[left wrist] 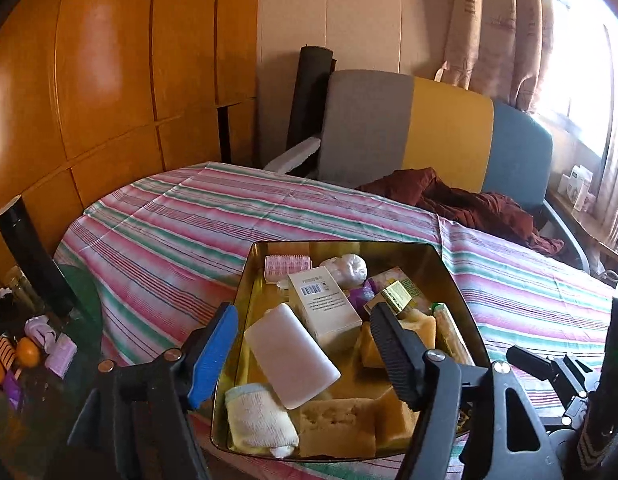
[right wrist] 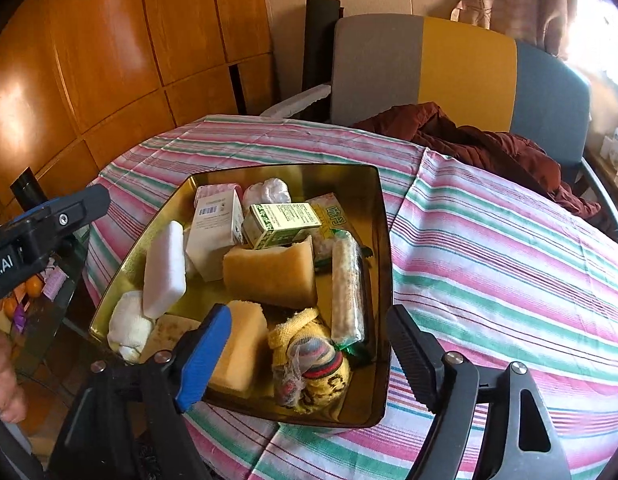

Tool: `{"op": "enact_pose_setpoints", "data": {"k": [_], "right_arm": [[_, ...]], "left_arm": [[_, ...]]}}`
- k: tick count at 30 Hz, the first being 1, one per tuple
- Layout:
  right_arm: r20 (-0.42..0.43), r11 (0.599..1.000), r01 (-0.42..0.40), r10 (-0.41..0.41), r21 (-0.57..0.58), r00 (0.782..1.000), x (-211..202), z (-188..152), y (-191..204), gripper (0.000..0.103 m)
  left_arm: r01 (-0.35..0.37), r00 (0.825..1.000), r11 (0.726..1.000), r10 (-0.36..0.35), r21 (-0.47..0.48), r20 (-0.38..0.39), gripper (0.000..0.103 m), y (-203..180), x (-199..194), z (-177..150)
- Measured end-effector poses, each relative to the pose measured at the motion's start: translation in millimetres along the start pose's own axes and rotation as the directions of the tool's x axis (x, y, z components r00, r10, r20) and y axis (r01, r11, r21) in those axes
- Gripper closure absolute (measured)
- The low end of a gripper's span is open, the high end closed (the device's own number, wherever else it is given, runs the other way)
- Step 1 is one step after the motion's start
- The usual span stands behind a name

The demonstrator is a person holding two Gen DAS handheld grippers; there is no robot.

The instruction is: Organize objects

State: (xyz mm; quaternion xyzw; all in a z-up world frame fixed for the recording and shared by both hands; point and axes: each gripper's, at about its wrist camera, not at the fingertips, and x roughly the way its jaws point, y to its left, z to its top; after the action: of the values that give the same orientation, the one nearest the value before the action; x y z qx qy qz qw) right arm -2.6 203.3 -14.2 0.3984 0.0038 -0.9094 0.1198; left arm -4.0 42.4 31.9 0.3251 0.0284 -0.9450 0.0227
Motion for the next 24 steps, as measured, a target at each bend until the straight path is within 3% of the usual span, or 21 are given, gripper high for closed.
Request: {"op": "enact_pose_setpoints", "data": {"k": [8, 14, 18, 20, 22, 24], "right_arm": [[-0.004, 1.000, -0.001, 0.001, -0.003, 1.000, -1, -5, 5, 0.022], [-0.002, 1.000, 0.002, -0.002, -0.009, 1.000, -1, -5, 8, 0.022], [-0.005, 1.000, 0.003, -0.003, -0.014, 1.000, -1, -5, 9, 0.022], [-0.004, 1.000, 0.003, -0.004, -0.014, 1.000, -1, -5, 9, 0.022], [-0.003, 1.000, 0.001, -0.001, -0.015, 1.000, -1, -5, 10, 0.022], [-0.002, 1.000, -0.002, 0.002, -0.017, 1.000, -1, -5, 11, 0.022]], "left_arm": [[0.015, 1.000, 1.000, -0.015, -0.016, -0.016, 0.033, 3, -1, -4], [0.110, 0.994, 0.991, -0.110, -0.080, -0.001, 0.033, 14, -5, -6], [0.022, 1.000, 0.999, -0.022, -0.049, 0.002, 0.033, 15, -5, -5], [0.038, 0.999, 0.998, -0.039, -0.047, -0.009, 0.032, 17, -5, -5], [0.053, 0.998, 0.997, -0.054, -0.060, -0.016, 0.023, 19, -5, -6], [0.016, 1.000, 0.998, -0.017, -0.056, -0.018, 0.020, 19, -5, -6]]}}
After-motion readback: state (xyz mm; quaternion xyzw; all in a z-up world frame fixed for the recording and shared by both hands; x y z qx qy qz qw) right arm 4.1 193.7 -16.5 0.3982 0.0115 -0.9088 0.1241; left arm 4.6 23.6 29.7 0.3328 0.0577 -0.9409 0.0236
